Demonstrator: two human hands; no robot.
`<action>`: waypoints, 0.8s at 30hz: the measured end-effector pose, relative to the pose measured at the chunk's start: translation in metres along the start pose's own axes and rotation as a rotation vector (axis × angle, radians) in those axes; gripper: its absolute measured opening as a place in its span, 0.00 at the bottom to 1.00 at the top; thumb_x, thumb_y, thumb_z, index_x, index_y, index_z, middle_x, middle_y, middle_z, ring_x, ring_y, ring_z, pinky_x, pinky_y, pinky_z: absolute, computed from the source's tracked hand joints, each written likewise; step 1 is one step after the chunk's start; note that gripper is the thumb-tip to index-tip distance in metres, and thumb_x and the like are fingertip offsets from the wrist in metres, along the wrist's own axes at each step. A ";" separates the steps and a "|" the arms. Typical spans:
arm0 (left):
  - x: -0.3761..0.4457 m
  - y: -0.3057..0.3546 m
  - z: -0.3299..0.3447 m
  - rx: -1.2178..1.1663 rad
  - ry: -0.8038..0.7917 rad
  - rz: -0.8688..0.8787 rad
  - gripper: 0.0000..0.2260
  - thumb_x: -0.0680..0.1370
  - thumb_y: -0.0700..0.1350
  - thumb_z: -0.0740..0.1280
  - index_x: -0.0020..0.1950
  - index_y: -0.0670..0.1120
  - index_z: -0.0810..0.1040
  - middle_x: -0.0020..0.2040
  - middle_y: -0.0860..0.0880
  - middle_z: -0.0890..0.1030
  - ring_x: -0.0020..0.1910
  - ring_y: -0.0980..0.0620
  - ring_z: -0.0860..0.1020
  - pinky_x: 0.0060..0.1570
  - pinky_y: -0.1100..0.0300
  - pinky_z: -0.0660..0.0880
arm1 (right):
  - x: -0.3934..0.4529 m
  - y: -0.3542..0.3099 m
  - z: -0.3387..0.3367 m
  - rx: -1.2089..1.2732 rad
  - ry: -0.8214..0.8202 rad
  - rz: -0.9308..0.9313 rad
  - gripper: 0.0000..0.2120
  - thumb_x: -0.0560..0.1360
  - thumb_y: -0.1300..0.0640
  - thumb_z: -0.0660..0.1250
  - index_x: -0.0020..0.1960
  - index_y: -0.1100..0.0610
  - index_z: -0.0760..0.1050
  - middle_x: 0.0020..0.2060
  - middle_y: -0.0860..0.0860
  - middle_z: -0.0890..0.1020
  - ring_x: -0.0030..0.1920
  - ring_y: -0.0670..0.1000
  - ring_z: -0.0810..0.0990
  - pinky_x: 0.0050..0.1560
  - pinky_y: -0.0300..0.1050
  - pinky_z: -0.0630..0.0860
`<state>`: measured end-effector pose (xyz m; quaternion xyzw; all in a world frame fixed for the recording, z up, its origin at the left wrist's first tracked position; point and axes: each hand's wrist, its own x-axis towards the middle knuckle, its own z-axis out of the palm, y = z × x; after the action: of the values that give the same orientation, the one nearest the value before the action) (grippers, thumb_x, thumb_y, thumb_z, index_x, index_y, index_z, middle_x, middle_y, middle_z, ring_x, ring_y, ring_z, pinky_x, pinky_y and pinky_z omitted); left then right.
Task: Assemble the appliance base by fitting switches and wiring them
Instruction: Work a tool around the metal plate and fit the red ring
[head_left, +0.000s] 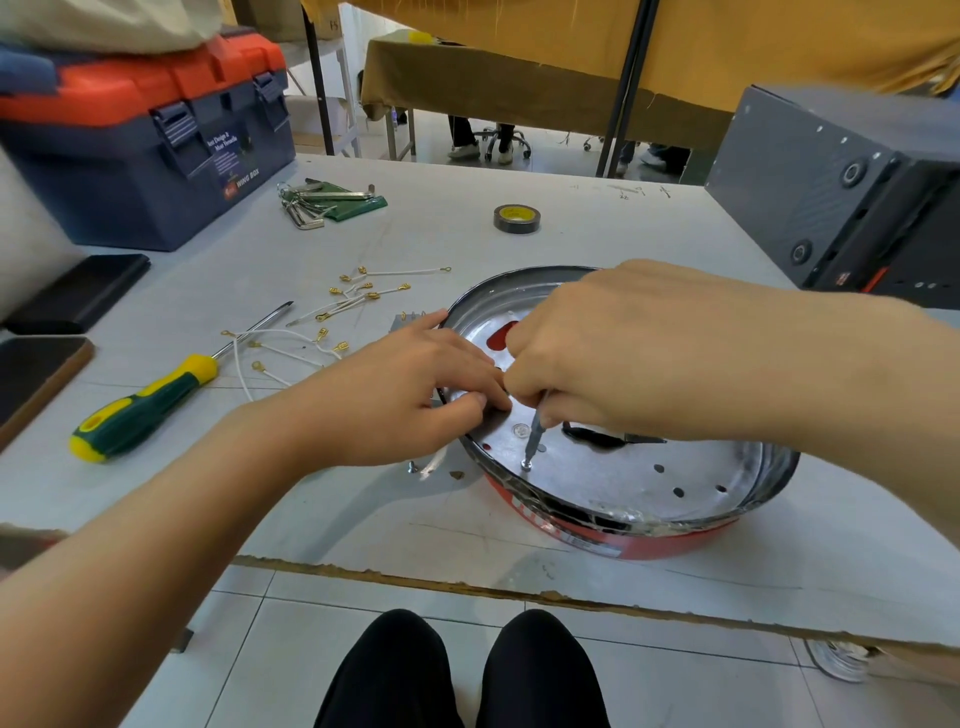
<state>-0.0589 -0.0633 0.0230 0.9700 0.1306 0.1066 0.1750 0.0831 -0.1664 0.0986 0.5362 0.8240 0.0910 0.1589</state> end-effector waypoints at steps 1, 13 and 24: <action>0.000 0.000 0.001 -0.003 0.008 0.005 0.14 0.75 0.45 0.58 0.49 0.52 0.83 0.37 0.75 0.69 0.47 0.76 0.69 0.73 0.47 0.54 | 0.001 0.000 -0.001 -0.025 -0.020 -0.001 0.14 0.78 0.48 0.61 0.35 0.48 0.63 0.36 0.47 0.69 0.39 0.52 0.72 0.28 0.41 0.60; 0.001 0.005 0.001 0.000 0.022 0.018 0.15 0.74 0.45 0.56 0.50 0.50 0.83 0.49 0.67 0.76 0.53 0.63 0.73 0.72 0.50 0.56 | 0.012 0.003 -0.005 0.255 -0.207 0.143 0.21 0.79 0.49 0.61 0.29 0.52 0.66 0.23 0.47 0.70 0.27 0.45 0.68 0.32 0.37 0.67; 0.000 0.003 0.001 -0.011 0.062 0.043 0.12 0.74 0.43 0.58 0.44 0.53 0.80 0.45 0.55 0.81 0.50 0.57 0.73 0.63 0.68 0.59 | 0.001 0.001 -0.009 0.280 -0.110 0.034 0.06 0.73 0.53 0.69 0.39 0.47 0.74 0.28 0.44 0.69 0.32 0.42 0.69 0.31 0.38 0.66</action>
<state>-0.0577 -0.0663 0.0234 0.9678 0.1146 0.1413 0.1738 0.0801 -0.1646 0.1067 0.5711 0.8095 -0.0518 0.1260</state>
